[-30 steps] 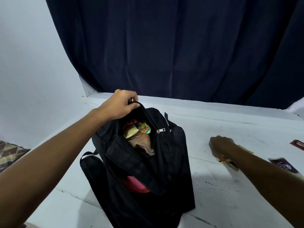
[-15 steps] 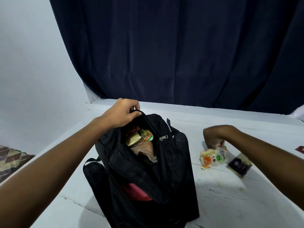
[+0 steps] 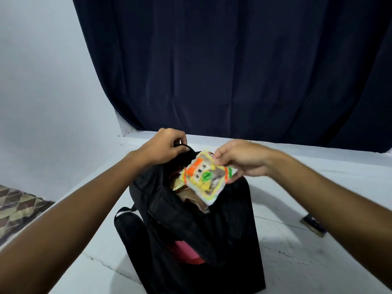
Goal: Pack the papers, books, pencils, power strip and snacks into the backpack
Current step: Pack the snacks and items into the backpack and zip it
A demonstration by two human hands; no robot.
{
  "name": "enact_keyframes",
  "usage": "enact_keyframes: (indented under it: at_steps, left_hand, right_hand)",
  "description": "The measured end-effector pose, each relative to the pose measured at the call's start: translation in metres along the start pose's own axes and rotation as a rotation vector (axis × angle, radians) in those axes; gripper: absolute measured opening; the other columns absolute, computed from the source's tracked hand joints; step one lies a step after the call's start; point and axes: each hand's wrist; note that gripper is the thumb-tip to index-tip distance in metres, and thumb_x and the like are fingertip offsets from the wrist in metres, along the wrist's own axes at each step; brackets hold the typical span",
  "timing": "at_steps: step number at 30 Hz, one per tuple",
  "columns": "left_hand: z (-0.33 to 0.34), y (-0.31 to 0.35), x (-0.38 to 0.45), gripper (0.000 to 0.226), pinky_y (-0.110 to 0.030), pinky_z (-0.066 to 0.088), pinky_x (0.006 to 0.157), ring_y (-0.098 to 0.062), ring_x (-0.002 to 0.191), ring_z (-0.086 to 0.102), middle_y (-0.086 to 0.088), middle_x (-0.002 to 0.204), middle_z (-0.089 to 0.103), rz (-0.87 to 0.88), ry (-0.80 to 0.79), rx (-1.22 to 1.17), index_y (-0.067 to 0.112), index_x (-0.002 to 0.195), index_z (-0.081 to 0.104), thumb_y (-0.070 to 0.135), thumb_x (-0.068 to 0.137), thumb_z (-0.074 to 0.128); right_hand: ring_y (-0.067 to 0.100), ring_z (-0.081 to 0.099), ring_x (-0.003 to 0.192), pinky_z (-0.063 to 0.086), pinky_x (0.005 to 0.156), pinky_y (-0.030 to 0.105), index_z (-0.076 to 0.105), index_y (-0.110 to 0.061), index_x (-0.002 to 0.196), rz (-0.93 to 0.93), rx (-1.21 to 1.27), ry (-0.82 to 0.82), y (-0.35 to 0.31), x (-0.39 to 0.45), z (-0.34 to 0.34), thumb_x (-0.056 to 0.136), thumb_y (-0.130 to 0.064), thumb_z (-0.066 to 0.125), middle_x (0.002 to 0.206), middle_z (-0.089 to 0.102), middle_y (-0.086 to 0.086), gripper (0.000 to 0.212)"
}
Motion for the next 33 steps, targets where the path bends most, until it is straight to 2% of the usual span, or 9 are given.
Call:
enact_keyframes:
  at_steps: [7, 12, 15, 17, 22, 24, 27, 30, 33]
  left_hand:
    - [-0.006, 0.004, 0.003, 0.012, -0.028, 0.042, 0.062, -0.010, 0.060, 0.049, 0.000, 0.065, 0.059, 0.000, -0.010, -0.024, 0.013, 0.077, 0.065, 0.020, 0.085, 0.071]
    - [-0.007, 0.002, 0.003, 0.012, -0.029, 0.043, 0.063, -0.011, 0.061, 0.049, 0.002, 0.064, 0.058, -0.004, 0.000, -0.033, 0.012, 0.077, 0.064, 0.018, 0.084, 0.071]
    - [-0.006, 0.003, 0.004, 0.011, -0.028, 0.044, 0.064, -0.009, 0.061, 0.050, 0.005, 0.064, 0.057, -0.005, 0.003, -0.042, 0.012, 0.078, 0.065, 0.019, 0.085, 0.071]
    - [-0.006, 0.002, 0.004, 0.012, -0.027, 0.044, 0.064, -0.008, 0.061, 0.050, 0.006, 0.064, 0.057, -0.006, 0.007, -0.042, 0.012, 0.078, 0.065, 0.019, 0.085, 0.071]
    - [-0.004, 0.000, 0.003, 0.014, -0.021, 0.038, 0.059, -0.007, 0.058, 0.046, 0.007, 0.061, 0.055, -0.015, 0.015, -0.040, 0.012, 0.076, 0.063, 0.021, 0.085, 0.071]
    - [-0.003, 0.000, 0.003, 0.014, -0.020, 0.039, 0.059, -0.007, 0.059, 0.047, 0.004, 0.063, 0.057, -0.027, 0.023, -0.047, 0.012, 0.076, 0.064, 0.021, 0.085, 0.071]
    - [-0.001, 0.000, 0.002, 0.012, -0.020, 0.040, 0.060, -0.007, 0.062, 0.051, 0.004, 0.066, 0.060, -0.033, 0.053, -0.051, 0.013, 0.077, 0.065, 0.020, 0.085, 0.071]
    - [0.002, 0.003, 0.002, 0.011, -0.024, 0.043, 0.062, -0.013, 0.065, 0.053, 0.000, 0.067, 0.062, -0.023, 0.075, -0.045, 0.013, 0.077, 0.064, 0.018, 0.085, 0.070]
    - [0.004, 0.004, 0.000, 0.011, -0.026, 0.041, 0.062, -0.018, 0.068, 0.054, -0.003, 0.071, 0.064, -0.016, 0.090, -0.030, 0.011, 0.079, 0.065, 0.019, 0.085, 0.069]
  right_hand:
    - [0.034, 0.067, 0.076, 0.060, 0.056, 0.045, 0.050, -0.008, 0.080, -0.078, 0.341, 0.299, 0.021, 0.040, 0.076, 0.094, 0.008, 0.036, 0.092, 0.060, 0.019, 0.025]
    - [0.035, 0.060, 0.086, 0.041, 0.067, 0.030, 0.057, -0.006, 0.103, -0.255, -0.327, 0.544, 0.035, 0.078, 0.099, 0.086, 0.000, 0.047, 0.094, 0.062, 0.016, 0.020]
    - [0.040, 0.062, 0.098, 0.045, 0.072, 0.040, 0.037, -0.002, 0.133, -0.322, -1.035, 0.611, 0.031, 0.085, 0.101, 0.087, -0.002, 0.052, 0.117, 0.055, 0.020, 0.048]
    - [0.038, 0.064, 0.098, 0.048, 0.073, 0.041, 0.032, -0.001, 0.138, -0.305, -1.216, 0.658, 0.028, 0.084, 0.101, 0.085, -0.003, 0.057, 0.123, 0.051, 0.020, 0.059]
    - [0.028, 0.061, 0.069, 0.046, 0.047, 0.031, 0.066, -0.011, 0.079, -0.591, -1.451, 0.664, 0.044, 0.080, 0.108, 0.056, -0.014, 0.078, 0.079, 0.063, 0.008, 0.027]
    - [0.032, 0.059, 0.091, 0.050, 0.071, 0.040, 0.065, -0.008, 0.091, -0.574, -1.478, 0.414, 0.048, 0.081, 0.105, 0.076, -0.007, 0.063, 0.096, 0.064, 0.012, 0.015]
    - [0.039, 0.045, 0.120, 0.034, 0.101, 0.047, 0.057, -0.005, 0.116, -0.400, -1.459, 0.211, 0.041, 0.080, 0.096, 0.090, -0.008, 0.045, 0.122, 0.056, 0.017, 0.029]
    - [0.034, 0.055, 0.102, 0.044, 0.079, 0.037, 0.063, -0.013, 0.111, -0.359, -1.198, 0.146, 0.015, 0.061, 0.089, 0.084, -0.006, 0.051, 0.108, 0.060, 0.015, 0.030]
    - [0.029, 0.062, 0.078, 0.053, 0.067, 0.039, 0.070, -0.015, 0.080, -0.456, -0.906, 0.284, -0.002, 0.036, 0.057, 0.070, -0.010, 0.047, 0.084, 0.067, 0.008, 0.026]
Point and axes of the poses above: each hand's wrist, its own x-axis towards the middle knuckle, its own z-axis out of the palm, y = z × x
